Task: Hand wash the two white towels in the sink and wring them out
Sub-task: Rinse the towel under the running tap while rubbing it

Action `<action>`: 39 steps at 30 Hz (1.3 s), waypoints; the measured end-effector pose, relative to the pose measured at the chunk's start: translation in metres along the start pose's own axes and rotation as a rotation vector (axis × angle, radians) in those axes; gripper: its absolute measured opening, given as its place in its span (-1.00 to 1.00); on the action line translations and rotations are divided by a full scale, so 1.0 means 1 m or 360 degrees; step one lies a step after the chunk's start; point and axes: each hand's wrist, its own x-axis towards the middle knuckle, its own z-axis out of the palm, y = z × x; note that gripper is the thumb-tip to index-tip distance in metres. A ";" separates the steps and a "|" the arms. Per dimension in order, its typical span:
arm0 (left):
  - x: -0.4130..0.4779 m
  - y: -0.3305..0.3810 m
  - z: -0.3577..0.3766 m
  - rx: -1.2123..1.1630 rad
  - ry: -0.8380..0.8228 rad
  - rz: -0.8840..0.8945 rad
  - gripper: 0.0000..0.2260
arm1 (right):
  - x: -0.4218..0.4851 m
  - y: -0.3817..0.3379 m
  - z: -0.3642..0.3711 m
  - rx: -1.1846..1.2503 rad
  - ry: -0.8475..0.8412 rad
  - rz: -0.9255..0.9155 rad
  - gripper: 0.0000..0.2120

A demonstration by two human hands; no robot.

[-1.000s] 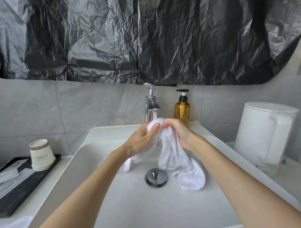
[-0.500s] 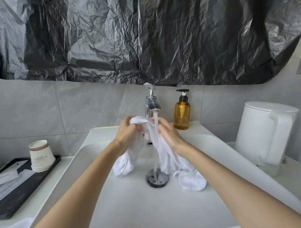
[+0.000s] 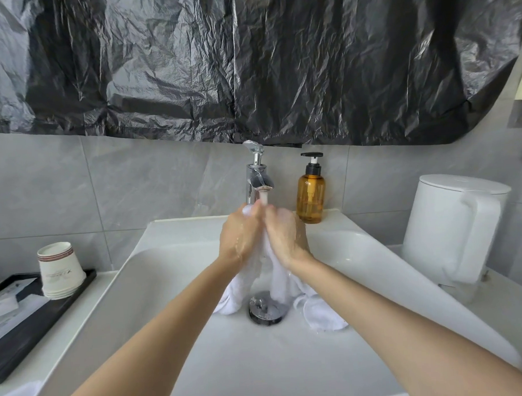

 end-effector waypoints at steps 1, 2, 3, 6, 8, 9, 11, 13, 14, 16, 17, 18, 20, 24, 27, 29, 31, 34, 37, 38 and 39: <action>0.001 0.000 -0.003 0.0154 0.0025 0.0020 -0.62 | 0.000 0.001 -0.002 -0.0134 -0.0038 -0.0125 -0.64; 0.001 0.000 -0.007 0.0298 0.0043 0.0060 -0.60 | -0.001 0.003 -0.004 -0.0180 -0.0045 -0.0209 -0.68; 0.001 0.000 -0.010 0.0408 0.0044 0.0105 -0.58 | -0.002 0.007 -0.006 -0.0197 -0.0022 -0.0269 -0.70; 0.003 0.001 -0.018 0.0569 -0.0015 0.0146 -0.57 | -0.003 0.016 -0.014 -0.0196 -0.0150 -0.0365 -0.65; 0.005 0.001 -0.024 0.0487 -0.0068 0.0144 -0.56 | 0.001 0.020 -0.018 -0.0095 -0.0340 -0.0300 -0.67; 0.007 0.001 -0.027 0.0404 -0.0081 0.0160 -0.55 | 0.000 0.022 -0.020 -0.0030 -0.0443 -0.0244 -0.69; 0.008 0.003 -0.035 0.0234 -0.0059 0.0185 -0.54 | -0.001 0.023 -0.018 0.0062 -0.0617 -0.0176 -0.53; 0.008 0.004 -0.040 0.0116 -0.0044 0.0177 -0.52 | -0.001 0.027 -0.013 0.0090 -0.0730 -0.0112 -0.27; 0.009 0.004 -0.042 0.0086 -0.0043 0.0172 -0.50 | 0.001 0.031 -0.011 0.0056 -0.0769 -0.0081 -0.22; 0.011 0.004 -0.046 0.0048 -0.0022 0.0163 -0.50 | 0.005 0.037 -0.016 -0.0006 -0.0869 -0.0030 -0.25; 0.012 0.004 -0.047 0.0022 -0.0003 0.0158 -0.50 | 0.007 0.040 -0.021 -0.0056 -0.0946 0.0006 -0.26; 0.013 0.004 -0.048 -0.0009 0.0007 0.0151 -0.51 | 0.009 0.042 -0.026 -0.0124 -0.1005 0.0042 -0.27; 0.013 0.002 -0.050 -0.0121 -0.0007 0.0106 -0.55 | 0.017 0.043 -0.033 -0.0091 -0.0964 0.0129 -0.45; 0.009 -0.001 -0.042 -0.0222 -0.0187 0.0000 -0.66 | 0.027 0.029 -0.040 0.0746 -0.0532 0.0391 -0.48; 0.003 -0.007 -0.033 -0.0026 -0.0391 0.0075 -0.70 | 0.029 0.020 -0.043 0.1346 -0.0368 0.0490 -0.49; 0.000 -0.015 -0.029 0.0104 -0.0651 0.0180 -0.59 | 0.027 0.010 -0.050 0.1589 -0.0266 0.0368 -0.62; -0.005 -0.021 -0.029 0.0158 -0.0903 0.0114 -0.45 | 0.025 0.009 -0.054 0.1694 -0.0145 0.0386 -0.74; -0.006 -0.031 -0.032 0.0354 -0.1122 -0.0018 -0.62 | 0.024 0.016 -0.059 0.1851 0.0008 0.0649 -0.70; -0.007 -0.029 -0.028 0.0035 -0.0946 -0.0092 -0.63 | 0.027 0.020 -0.060 0.1914 0.0146 0.0755 -0.70; -0.006 -0.026 -0.026 -0.0205 -0.0819 -0.0144 -0.58 | 0.028 0.021 -0.058 0.1922 0.0181 0.0794 -0.71; -0.005 -0.021 -0.024 -0.0440 -0.0703 -0.0190 -0.62 | 0.029 0.023 -0.056 0.1906 0.0207 0.0812 -0.72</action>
